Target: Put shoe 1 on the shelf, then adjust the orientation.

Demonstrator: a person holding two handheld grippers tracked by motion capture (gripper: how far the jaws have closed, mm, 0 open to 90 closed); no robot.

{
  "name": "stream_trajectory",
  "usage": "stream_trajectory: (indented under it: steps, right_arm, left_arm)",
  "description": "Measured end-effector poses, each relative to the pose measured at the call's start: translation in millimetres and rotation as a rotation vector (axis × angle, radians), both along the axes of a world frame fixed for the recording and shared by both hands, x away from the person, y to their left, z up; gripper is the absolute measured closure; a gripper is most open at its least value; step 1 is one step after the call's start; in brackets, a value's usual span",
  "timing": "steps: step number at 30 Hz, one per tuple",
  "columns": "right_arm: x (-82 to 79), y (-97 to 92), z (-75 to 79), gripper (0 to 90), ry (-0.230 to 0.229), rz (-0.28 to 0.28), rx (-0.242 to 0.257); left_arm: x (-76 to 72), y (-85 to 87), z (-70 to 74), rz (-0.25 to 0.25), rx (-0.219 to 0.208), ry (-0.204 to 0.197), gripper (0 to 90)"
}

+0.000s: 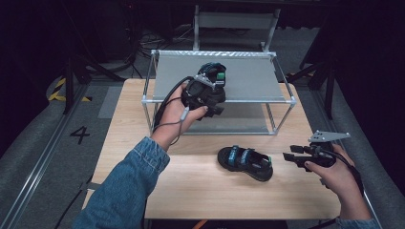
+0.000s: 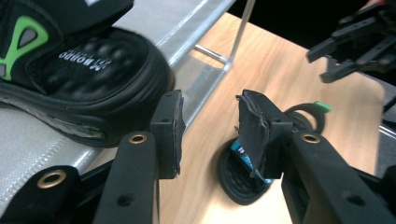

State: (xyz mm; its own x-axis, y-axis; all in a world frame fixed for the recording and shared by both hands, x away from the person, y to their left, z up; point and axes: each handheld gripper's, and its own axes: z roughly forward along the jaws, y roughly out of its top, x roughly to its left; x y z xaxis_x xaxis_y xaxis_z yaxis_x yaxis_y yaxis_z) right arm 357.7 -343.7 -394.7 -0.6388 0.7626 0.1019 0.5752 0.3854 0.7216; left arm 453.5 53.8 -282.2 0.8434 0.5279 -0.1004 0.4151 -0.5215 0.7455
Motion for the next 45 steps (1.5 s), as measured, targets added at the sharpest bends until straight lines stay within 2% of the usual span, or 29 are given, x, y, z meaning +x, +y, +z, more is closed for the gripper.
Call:
stream_trajectory:
  steps: [1, 5, 8, 12, 15, 19, 23, 27, 30, 33, 34, 37, 39, 41, 45]
  right_arm:
    - [0.0, 0.2, -0.3, 51.1, 0.0, 0.001, -0.001]
    - [0.0, -0.8, 0.2, 51.1, -0.003, 0.002, 0.002]
    - [0.0, -0.7, -0.2, 51.1, -0.003, -0.002, -0.002]
    - [0.2, 0.7, -0.7, 51.1, 0.0, 0.003, 0.0]
    - [0.2, 0.9, -0.8, 51.1, 0.002, 0.002, -0.001]
    - [0.9, 0.4, -1.1, 51.1, 0.003, -0.002, -0.001]
    - [1.2, 1.0, -2.8, 51.1, 0.006, 0.002, -0.005]
    - [0.6, 1.0, -3.2, 51.1, 0.006, 0.004, -0.005]
    - [0.4, 0.1, -2.9, 51.1, 0.006, -0.001, -0.005]
    - [0.4, 1.1, -2.3, 51.1, 0.003, 0.003, -0.006]
    - [0.4, 1.1, -2.3, 51.1, 0.003, 0.003, -0.006]
    - [0.3, 3.1, -2.1, 51.1, 0.005, 0.006, -0.006]
    - [0.0, 4.4, -2.4, 51.1, 0.007, 0.01, -0.01]
    - [-0.1, 5.5, -1.6, 51.1, 0.002, 0.013, -0.013]
    - [-2.3, 8.8, 0.3, 51.0, 0.001, 0.022, -0.022]
  left_arm:
    - [1.8, 0.6, -1.3, 0.009, 0.002, 0.003, 61.3]
    - [6.3, 4.4, -2.5, 0.029, -0.043, 0.033, 67.2]
    - [8.4, 5.8, -2.8, 0.034, -0.046, 0.037, 69.9]
    - [13.0, 9.4, -3.8, 0.082, -0.009, -0.005, 69.7]
    - [19.4, 13.1, -6.3, 0.101, -0.026, 0.017, 69.1]
    - [26.8, 13.2, -9.9, 0.106, -0.032, 0.016, 68.3]
    - [33.8, 11.7, -13.5, 0.111, -0.071, 0.038, 67.8]
    - [36.2, 11.5, -13.8, 0.104, -0.08, 0.053, 66.4]
    - [34.1, 10.4, -14.0, 0.092, -0.086, 0.049, 60.8]
    - [25.7, 10.6, -11.4, 0.094, -0.054, 0.015, 52.2]
    - [25.7, 10.6, -11.4, 0.094, -0.054, 0.015, 50.5]
    - [20.1, 12.4, -8.6, 0.113, -0.039, -0.021, 46.8]
    - [17.7, 15.2, -7.1, 0.11, -0.03, -0.035, 45.1]
    - [10.9, 20.4, -5.6, 0.11, -0.042, -0.043, 43.1]
    - [-1.4, 32.9, -3.2, 0.125, -0.016, -0.054, 39.0]
